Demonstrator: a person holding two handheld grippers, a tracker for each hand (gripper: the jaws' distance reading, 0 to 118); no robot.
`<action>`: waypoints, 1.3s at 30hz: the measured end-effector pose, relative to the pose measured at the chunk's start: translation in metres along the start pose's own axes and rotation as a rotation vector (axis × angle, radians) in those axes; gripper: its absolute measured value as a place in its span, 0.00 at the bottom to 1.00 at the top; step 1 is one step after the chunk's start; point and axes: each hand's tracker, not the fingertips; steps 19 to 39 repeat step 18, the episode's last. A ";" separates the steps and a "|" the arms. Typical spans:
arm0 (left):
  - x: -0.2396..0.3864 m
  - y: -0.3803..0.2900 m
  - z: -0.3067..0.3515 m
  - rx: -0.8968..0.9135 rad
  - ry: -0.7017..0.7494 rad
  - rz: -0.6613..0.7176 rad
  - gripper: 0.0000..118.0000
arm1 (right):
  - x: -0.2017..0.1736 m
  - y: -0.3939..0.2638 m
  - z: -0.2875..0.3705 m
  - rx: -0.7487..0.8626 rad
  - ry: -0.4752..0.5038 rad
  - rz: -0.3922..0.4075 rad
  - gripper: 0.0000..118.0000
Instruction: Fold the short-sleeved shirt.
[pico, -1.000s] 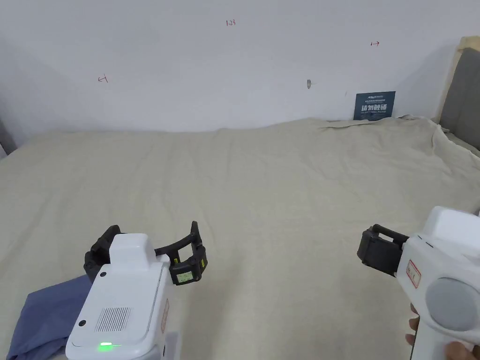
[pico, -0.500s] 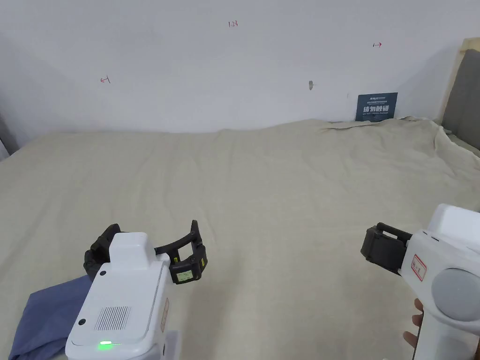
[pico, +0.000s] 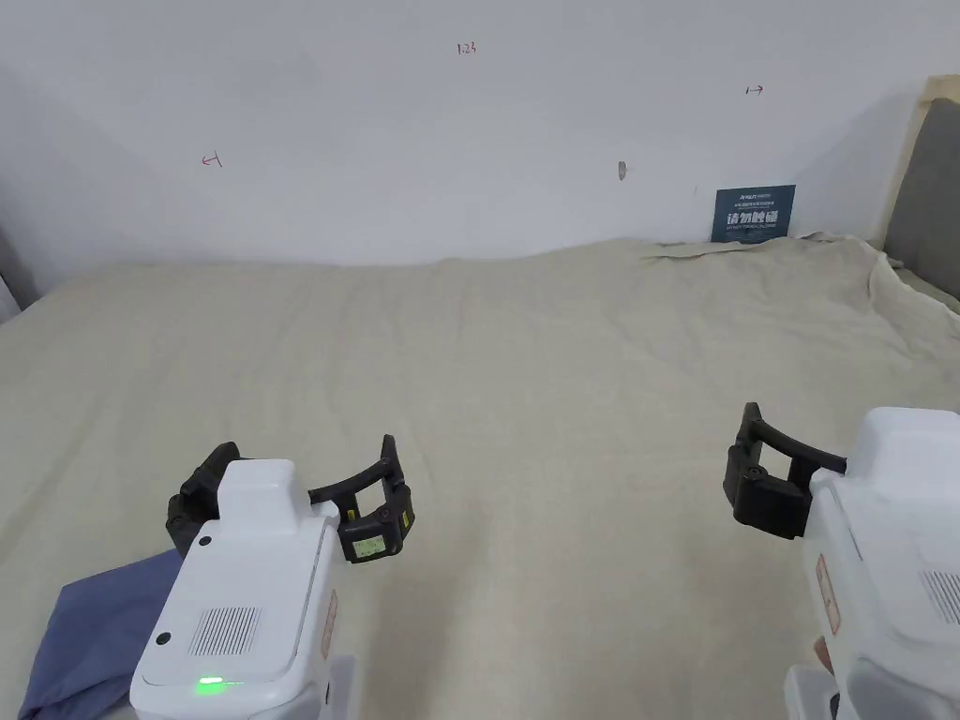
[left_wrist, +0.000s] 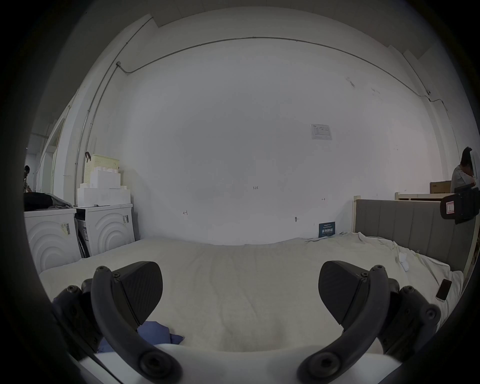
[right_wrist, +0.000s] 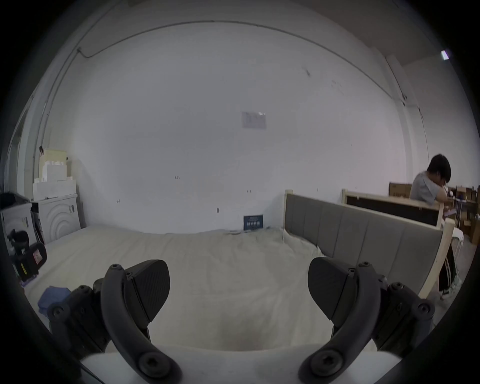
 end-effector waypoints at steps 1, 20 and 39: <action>0.000 0.000 0.000 0.000 0.000 0.000 1.00 | 0.000 -0.001 0.000 0.003 0.009 0.010 0.92; 0.000 0.001 0.001 0.007 0.003 -0.005 1.00 | 0.004 -0.008 0.000 0.049 0.037 0.018 0.92; 0.000 0.001 0.001 0.007 0.003 -0.005 1.00 | 0.004 -0.008 0.000 0.049 0.037 0.018 0.92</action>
